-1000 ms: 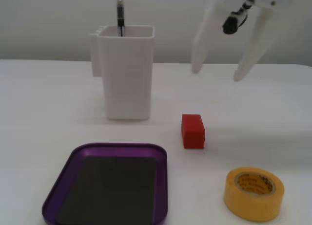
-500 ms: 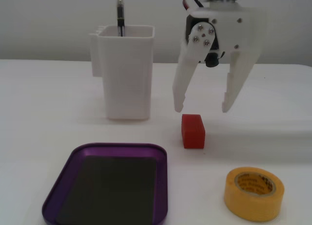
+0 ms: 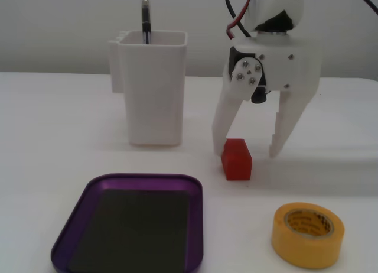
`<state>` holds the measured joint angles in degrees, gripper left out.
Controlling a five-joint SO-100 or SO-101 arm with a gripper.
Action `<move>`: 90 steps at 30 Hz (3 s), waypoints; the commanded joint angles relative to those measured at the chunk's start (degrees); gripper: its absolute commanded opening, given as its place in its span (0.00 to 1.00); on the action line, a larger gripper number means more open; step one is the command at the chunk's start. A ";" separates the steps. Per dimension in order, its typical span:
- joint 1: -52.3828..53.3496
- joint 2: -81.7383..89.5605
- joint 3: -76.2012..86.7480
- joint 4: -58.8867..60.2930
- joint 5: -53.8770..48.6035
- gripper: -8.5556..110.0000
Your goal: Pick up the red cube and place it in the box.
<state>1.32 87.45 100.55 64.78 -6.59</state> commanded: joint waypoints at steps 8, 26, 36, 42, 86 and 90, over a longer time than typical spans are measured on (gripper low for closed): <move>0.09 0.18 -0.18 -2.72 -0.18 0.20; -0.88 1.76 -0.97 0.44 -2.20 0.07; -8.96 25.31 -7.47 7.21 -4.66 0.07; -18.81 30.50 -7.38 5.01 -7.21 0.07; -13.01 -18.28 -29.53 -9.58 -7.56 0.15; -13.10 -16.35 -30.67 -6.77 -7.47 0.16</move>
<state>-12.04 68.12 73.39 56.16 -14.15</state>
